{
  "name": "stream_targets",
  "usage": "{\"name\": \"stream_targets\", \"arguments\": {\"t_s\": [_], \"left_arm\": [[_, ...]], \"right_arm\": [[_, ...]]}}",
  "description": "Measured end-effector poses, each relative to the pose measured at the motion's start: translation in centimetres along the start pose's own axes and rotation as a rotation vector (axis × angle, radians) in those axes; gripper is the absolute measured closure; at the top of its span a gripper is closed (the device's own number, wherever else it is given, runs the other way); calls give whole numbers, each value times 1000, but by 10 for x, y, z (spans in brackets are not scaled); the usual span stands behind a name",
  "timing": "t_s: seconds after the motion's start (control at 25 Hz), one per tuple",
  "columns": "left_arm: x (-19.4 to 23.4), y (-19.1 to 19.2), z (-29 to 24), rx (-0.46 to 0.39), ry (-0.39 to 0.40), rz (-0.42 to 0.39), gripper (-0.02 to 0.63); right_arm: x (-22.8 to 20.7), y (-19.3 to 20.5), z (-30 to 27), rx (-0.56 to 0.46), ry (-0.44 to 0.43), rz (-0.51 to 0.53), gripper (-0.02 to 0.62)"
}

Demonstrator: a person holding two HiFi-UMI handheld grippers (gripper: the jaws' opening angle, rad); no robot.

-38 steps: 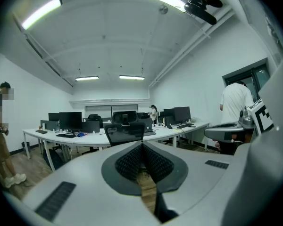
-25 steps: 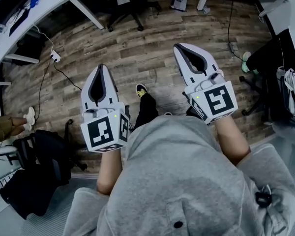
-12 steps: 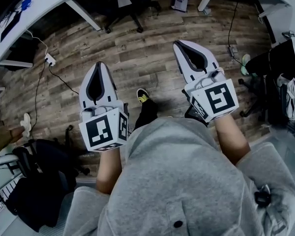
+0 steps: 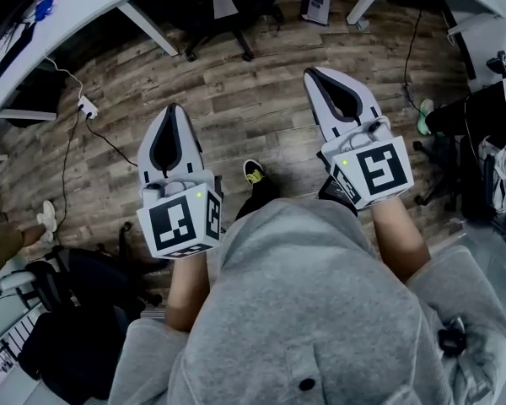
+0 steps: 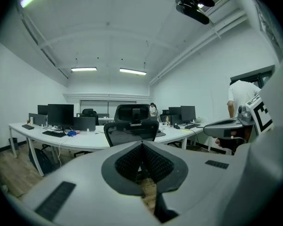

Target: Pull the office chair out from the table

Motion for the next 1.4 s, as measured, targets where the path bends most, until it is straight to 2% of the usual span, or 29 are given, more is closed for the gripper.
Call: {"name": "stream_targets", "arguments": {"t_s": [0.64, 1.4], "left_arm": [[63, -17, -27, -37, 37, 0, 595], [71, -19, -33, -47, 57, -16, 595]], "right_arm": [[27, -22, -62, -26, 25, 7, 566], [27, -26, -78, -47, 30, 12, 566]]}}
Point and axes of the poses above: the fingertips, and each gripper's own axes: z backward along the fingers, x to its left, y out of its underside, the point moved 9 cm from there along z, backward along the fingers, and after that the axes turned 14 degrees about y, right-handed, at the moved point
